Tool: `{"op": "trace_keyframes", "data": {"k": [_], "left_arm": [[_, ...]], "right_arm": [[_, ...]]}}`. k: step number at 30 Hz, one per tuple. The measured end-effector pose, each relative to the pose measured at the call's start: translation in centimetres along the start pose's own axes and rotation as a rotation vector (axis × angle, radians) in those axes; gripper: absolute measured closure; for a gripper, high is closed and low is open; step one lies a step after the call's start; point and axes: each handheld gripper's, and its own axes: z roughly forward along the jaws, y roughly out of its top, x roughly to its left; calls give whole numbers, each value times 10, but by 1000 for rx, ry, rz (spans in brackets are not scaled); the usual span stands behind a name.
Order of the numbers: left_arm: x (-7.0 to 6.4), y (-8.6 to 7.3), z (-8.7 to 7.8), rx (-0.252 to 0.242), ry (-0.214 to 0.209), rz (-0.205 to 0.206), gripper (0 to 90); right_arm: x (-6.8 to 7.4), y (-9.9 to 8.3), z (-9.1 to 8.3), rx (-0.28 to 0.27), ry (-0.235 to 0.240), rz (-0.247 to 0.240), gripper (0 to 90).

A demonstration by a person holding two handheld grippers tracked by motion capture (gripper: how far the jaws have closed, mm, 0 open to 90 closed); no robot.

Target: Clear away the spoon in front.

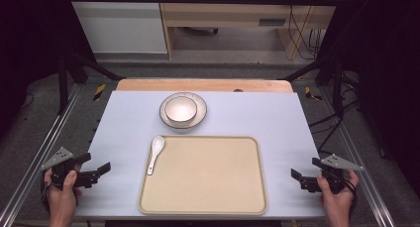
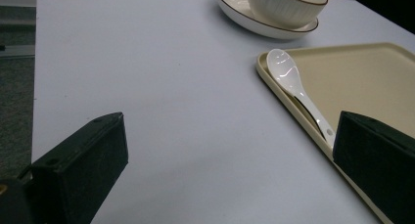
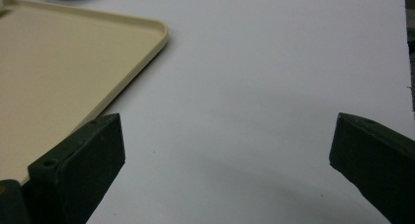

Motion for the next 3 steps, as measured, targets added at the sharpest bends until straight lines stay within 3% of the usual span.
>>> {"op": "trace_keyframes", "data": {"k": [3], "left_arm": [[-4,3,0,-25,-23,-13,0]], "right_arm": [[0,0,0,0,-5,1,4]]}}
